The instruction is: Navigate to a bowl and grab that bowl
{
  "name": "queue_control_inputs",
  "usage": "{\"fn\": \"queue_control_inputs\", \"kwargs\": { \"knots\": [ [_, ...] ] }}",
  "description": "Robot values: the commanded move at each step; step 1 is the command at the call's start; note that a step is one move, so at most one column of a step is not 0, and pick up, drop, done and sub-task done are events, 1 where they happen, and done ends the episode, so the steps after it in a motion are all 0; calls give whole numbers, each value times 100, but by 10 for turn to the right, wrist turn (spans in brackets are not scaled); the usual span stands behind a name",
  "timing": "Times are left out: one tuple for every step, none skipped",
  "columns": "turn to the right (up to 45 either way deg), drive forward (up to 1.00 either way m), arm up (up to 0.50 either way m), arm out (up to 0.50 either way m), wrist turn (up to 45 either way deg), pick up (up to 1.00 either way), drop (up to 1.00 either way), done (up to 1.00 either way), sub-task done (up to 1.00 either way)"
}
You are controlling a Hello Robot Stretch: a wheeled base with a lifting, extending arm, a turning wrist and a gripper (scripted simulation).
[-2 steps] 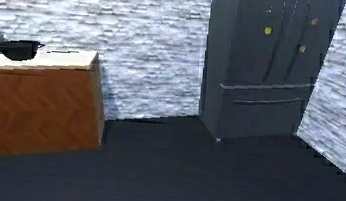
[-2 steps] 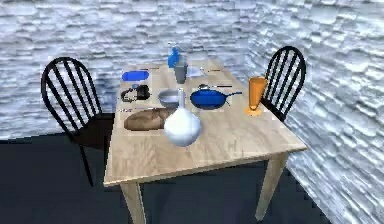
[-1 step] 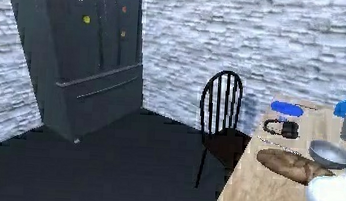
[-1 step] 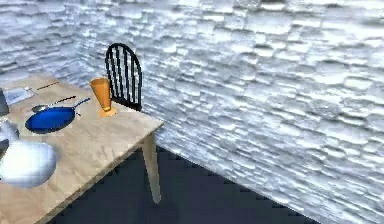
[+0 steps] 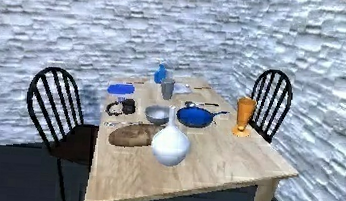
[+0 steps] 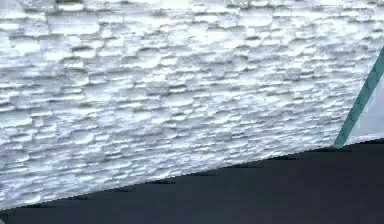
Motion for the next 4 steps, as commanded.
{"fn": "queue_control_inputs", "kwargs": {
  "knots": [
    [300,0,0,0,0,0,0,0,0],
    [0,60,0,0,0,0,0,0,0],
    [-450,0,0,0,0,0,0,0,0],
    [-450,0,0,0,0,0,0,0,0]
  ]
}}
